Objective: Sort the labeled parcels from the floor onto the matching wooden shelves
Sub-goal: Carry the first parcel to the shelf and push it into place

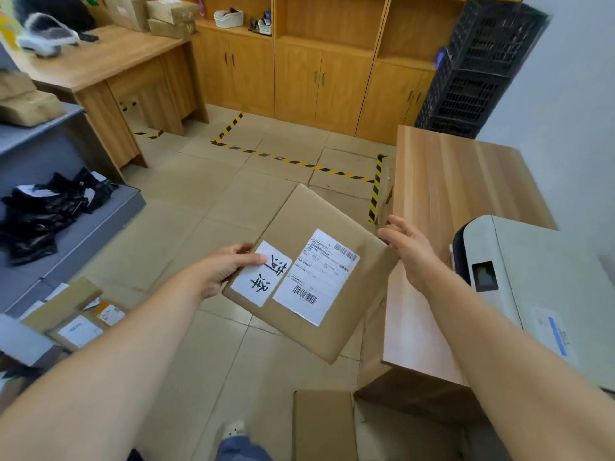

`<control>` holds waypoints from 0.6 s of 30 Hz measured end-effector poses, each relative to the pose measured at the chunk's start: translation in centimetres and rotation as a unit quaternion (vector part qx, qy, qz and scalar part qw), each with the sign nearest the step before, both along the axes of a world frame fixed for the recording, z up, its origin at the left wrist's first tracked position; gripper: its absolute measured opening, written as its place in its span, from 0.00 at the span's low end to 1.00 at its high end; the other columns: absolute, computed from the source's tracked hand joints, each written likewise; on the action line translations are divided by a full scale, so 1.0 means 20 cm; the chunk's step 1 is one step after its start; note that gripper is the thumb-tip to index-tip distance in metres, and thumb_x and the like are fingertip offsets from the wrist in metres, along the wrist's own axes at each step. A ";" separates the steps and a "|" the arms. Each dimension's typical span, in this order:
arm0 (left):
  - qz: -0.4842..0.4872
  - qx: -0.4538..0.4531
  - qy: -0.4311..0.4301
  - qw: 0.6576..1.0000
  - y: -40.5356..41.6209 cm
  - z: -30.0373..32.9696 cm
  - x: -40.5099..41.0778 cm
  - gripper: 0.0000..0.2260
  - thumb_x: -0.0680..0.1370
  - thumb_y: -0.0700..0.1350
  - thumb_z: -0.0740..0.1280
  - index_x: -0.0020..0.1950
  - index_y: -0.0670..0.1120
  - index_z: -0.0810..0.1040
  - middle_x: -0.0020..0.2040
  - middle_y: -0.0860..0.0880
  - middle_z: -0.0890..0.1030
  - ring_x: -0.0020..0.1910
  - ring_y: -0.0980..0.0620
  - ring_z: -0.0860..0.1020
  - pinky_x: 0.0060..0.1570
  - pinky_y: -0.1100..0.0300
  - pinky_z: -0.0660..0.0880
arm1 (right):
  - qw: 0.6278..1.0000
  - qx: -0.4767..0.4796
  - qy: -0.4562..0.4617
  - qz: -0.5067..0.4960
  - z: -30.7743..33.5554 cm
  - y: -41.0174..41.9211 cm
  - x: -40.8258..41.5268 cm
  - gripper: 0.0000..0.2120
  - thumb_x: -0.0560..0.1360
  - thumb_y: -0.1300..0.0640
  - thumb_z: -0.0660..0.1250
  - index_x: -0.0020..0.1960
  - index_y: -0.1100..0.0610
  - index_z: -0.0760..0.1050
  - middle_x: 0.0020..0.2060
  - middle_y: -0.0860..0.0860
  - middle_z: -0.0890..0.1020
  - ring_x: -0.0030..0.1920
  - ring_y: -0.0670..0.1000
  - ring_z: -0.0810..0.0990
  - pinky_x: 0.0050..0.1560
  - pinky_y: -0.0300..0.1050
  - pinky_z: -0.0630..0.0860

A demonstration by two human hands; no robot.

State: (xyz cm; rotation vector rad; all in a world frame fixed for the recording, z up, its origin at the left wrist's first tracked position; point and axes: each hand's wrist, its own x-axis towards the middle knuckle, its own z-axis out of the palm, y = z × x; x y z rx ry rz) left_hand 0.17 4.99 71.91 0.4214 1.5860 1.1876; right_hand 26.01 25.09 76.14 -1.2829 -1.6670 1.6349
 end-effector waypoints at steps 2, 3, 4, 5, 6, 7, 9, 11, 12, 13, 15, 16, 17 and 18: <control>0.032 0.013 -0.028 0.999 0.01 -0.04 -0.03 0.18 0.69 0.43 0.73 0.58 0.43 0.76 0.46 0.44 0.85 0.43 0.47 0.84 0.38 0.55 0.80 | 1.000 -0.023 0.005 -0.018 -0.06 0.01 -0.02 0.32 0.72 0.55 0.69 0.72 0.53 0.60 0.67 0.53 0.70 0.65 0.54 0.70 0.68 0.55 0.65; 0.045 0.018 -0.036 0.998 0.02 -0.06 -0.05 0.18 0.68 0.44 0.73 0.57 0.43 0.77 0.44 0.44 0.86 0.41 0.47 0.84 0.37 0.55 0.80 | 0.999 -0.034 0.001 -0.025 -0.09 0.02 -0.04 0.33 0.72 0.54 0.69 0.73 0.54 0.59 0.68 0.53 0.70 0.65 0.55 0.70 0.68 0.56 0.66; 0.057 0.023 -0.042 0.997 0.04 -0.08 -0.07 0.17 0.68 0.45 0.73 0.55 0.43 0.77 0.43 0.45 0.86 0.40 0.48 0.84 0.36 0.55 0.80 | 0.999 -0.045 -0.001 -0.028 -0.12 0.03 -0.06 0.33 0.72 0.54 0.68 0.73 0.55 0.58 0.68 0.54 0.70 0.65 0.56 0.71 0.67 0.57 0.67; 0.069 0.029 -0.048 0.996 0.07 -0.09 -0.09 0.15 0.69 0.45 0.73 0.54 0.43 0.78 0.41 0.46 0.86 0.39 0.49 0.84 0.35 0.56 0.80 | 0.998 -0.057 -0.001 -0.028 -0.15 0.04 -0.09 0.33 0.72 0.53 0.68 0.73 0.56 0.59 0.67 0.54 0.71 0.64 0.56 0.72 0.66 0.57 0.69; 0.080 0.034 -0.056 0.995 0.10 -0.11 -0.12 0.13 0.69 0.45 0.72 0.52 0.44 0.78 0.40 0.46 0.86 0.37 0.49 0.84 0.33 0.57 0.79 | 0.997 -0.071 0.002 -0.026 -0.18 0.04 -0.12 0.34 0.71 0.53 0.69 0.73 0.56 0.59 0.66 0.55 0.72 0.63 0.56 0.74 0.65 0.57 0.70; 0.088 0.039 -0.066 0.993 0.14 -0.13 -0.14 0.11 0.70 0.45 0.72 0.50 0.44 0.78 0.39 0.46 0.86 0.37 0.49 0.84 0.31 0.57 0.79 | 0.996 -0.083 0.004 -0.023 -0.20 0.06 -0.16 0.34 0.71 0.52 0.69 0.72 0.57 0.59 0.66 0.55 0.73 0.62 0.56 0.75 0.63 0.57 0.72; 0.094 0.045 -0.086 0.991 0.23 -0.15 -0.21 0.07 0.71 0.45 0.71 0.47 0.44 0.80 0.39 0.46 0.86 0.36 0.49 0.84 0.29 0.57 0.79 | 0.995 -0.098 0.007 -0.026 -0.25 0.09 -0.24 0.34 0.72 0.52 0.69 0.72 0.57 0.59 0.64 0.55 0.73 0.61 0.56 0.75 0.60 0.54 0.74; 0.100 0.044 -0.099 0.989 0.34 -0.16 -0.30 0.06 0.72 0.46 0.70 0.45 0.45 0.81 0.38 0.47 0.86 0.35 0.49 0.84 0.31 0.56 0.80 | 0.994 -0.107 0.008 -0.031 -0.27 0.15 -0.34 0.32 0.72 0.52 0.68 0.71 0.57 0.61 0.63 0.54 0.74 0.60 0.55 0.75 0.59 0.53 0.75; 0.103 0.042 -0.099 0.989 0.41 -0.16 -0.35 0.07 0.71 0.47 0.71 0.45 0.45 0.81 0.38 0.47 0.86 0.36 0.49 0.84 0.36 0.55 0.80 | 0.994 -0.108 0.009 -0.029 -0.28 0.18 -0.40 0.30 0.72 0.52 0.68 0.70 0.56 0.63 0.61 0.52 0.76 0.59 0.55 0.76 0.58 0.53 0.75; 0.106 0.042 -0.099 0.988 0.47 -0.17 -0.42 0.08 0.71 0.48 0.71 0.46 0.45 0.81 0.39 0.47 0.86 0.38 0.48 0.83 0.41 0.54 0.80 | 0.994 -0.105 0.010 -0.028 -0.28 0.22 -0.46 0.27 0.72 0.52 0.68 0.68 0.55 0.65 0.58 0.51 0.78 0.56 0.53 0.78 0.55 0.51 0.77; 0.111 0.044 -0.104 0.987 0.63 -0.18 -0.56 0.10 0.70 0.49 0.71 0.48 0.45 0.80 0.42 0.46 0.85 0.43 0.46 0.82 0.50 0.51 0.77 | 0.995 -0.098 0.016 -0.029 -0.27 0.31 -0.60 0.22 0.72 0.52 0.67 0.65 0.53 0.69 0.54 0.49 0.80 0.52 0.51 0.80 0.46 0.45 0.76; 0.108 0.044 -0.105 0.988 0.70 -0.17 -0.64 0.11 0.71 0.49 0.71 0.50 0.45 0.80 0.44 0.46 0.85 0.45 0.46 0.81 0.53 0.49 0.76 | 0.995 -0.095 0.018 -0.038 -0.26 0.36 -0.67 0.21 0.72 0.52 0.67 0.64 0.53 0.70 0.54 0.49 0.81 0.52 0.50 0.80 0.44 0.43 0.75; 0.101 0.042 -0.106 0.988 0.79 -0.17 -0.75 0.12 0.71 0.49 0.71 0.51 0.45 0.80 0.45 0.45 0.84 0.46 0.45 0.81 0.54 0.49 0.75 | 0.994 -0.093 0.018 -0.051 -0.25 0.44 -0.77 0.21 0.72 0.52 0.67 0.64 0.53 0.70 0.55 0.49 0.80 0.52 0.50 0.80 0.43 0.43 0.74; 0.093 0.042 -0.105 0.989 0.86 -0.16 -0.83 0.12 0.71 0.50 0.70 0.52 0.45 0.79 0.47 0.45 0.84 0.46 0.45 0.81 0.54 0.49 0.74 | 0.993 -0.094 0.022 -0.064 -0.25 0.50 -0.85 0.21 0.72 0.52 0.67 0.64 0.52 0.70 0.55 0.50 0.80 0.53 0.50 0.79 0.44 0.43 0.74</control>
